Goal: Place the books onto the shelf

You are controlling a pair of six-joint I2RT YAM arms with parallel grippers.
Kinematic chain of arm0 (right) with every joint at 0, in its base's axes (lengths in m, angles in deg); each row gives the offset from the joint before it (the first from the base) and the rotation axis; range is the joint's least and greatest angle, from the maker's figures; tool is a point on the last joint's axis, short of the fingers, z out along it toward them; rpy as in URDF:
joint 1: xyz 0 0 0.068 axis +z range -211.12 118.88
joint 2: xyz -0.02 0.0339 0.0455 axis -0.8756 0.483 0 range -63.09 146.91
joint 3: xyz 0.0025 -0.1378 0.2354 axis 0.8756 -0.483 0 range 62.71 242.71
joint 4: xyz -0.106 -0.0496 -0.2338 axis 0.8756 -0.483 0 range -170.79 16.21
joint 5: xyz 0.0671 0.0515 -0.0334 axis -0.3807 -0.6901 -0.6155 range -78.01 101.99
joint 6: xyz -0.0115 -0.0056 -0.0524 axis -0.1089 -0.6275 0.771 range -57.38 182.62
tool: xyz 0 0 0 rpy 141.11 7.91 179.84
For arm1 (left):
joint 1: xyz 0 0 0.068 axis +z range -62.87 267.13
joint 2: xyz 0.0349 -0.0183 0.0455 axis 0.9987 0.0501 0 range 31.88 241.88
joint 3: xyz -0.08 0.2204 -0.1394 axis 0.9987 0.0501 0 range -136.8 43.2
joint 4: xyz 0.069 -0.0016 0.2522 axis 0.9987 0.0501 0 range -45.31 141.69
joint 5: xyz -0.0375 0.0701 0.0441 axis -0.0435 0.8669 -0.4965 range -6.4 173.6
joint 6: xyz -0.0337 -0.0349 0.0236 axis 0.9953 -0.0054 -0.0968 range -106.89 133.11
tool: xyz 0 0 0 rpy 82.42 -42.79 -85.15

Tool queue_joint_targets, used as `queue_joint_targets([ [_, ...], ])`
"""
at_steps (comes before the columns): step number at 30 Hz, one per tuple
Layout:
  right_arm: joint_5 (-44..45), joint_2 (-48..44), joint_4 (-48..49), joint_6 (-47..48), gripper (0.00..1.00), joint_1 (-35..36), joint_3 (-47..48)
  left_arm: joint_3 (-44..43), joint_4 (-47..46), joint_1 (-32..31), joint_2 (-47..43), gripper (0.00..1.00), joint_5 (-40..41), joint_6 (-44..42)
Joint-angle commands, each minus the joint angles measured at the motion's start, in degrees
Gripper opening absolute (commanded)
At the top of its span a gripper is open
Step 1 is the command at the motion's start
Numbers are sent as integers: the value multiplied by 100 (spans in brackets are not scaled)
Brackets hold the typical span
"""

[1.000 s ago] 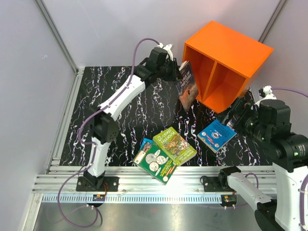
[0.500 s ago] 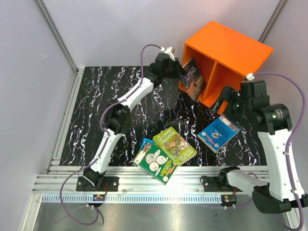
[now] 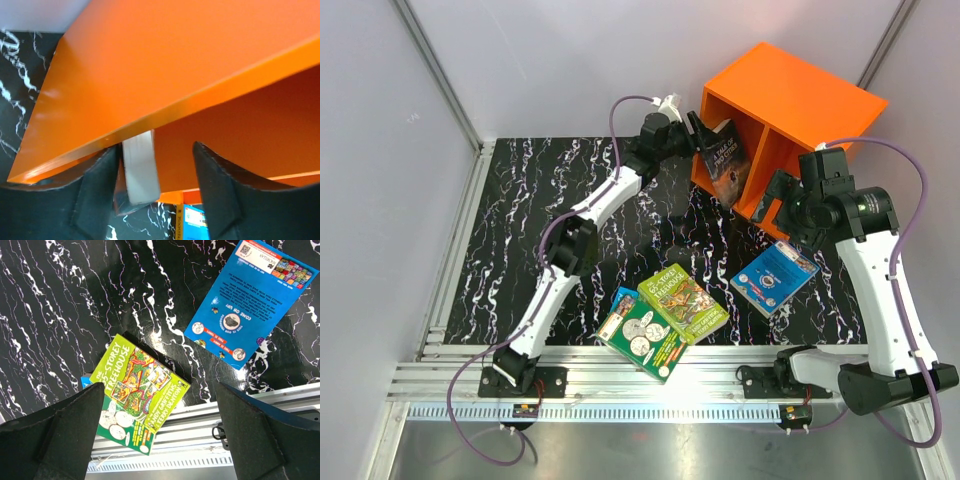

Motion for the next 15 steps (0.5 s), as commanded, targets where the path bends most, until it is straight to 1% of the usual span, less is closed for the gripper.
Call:
queue_joint_targets([
  [1,114,-4,225,-23,100,-12,138,-289,-908,121,-241,72,219,-133],
  [2,96,14,251,-40,100,-21,111,-236,-881,129,-276,79,245,-142],
  [5,35,-12,322,-110,100,-12,33,-69,-698,156,-469,90,307,-230],
  [9,-53,-91,418,-163,100,-12,-91,238,-266,234,-821,95,492,-424],
  [11,-71,-153,454,-181,100,-21,-152,703,-240,366,-1005,95,527,-336],
  [13,-97,-241,480,-172,100,-12,-231,1072,-222,480,-1400,96,579,-345],
  [14,-115,-258,506,-146,100,-12,-249,1483,-152,516,-1558,96,728,-371],
  [15,-132,-285,515,-146,100,-12,-267,1679,-152,542,-1890,97,799,-388],
])
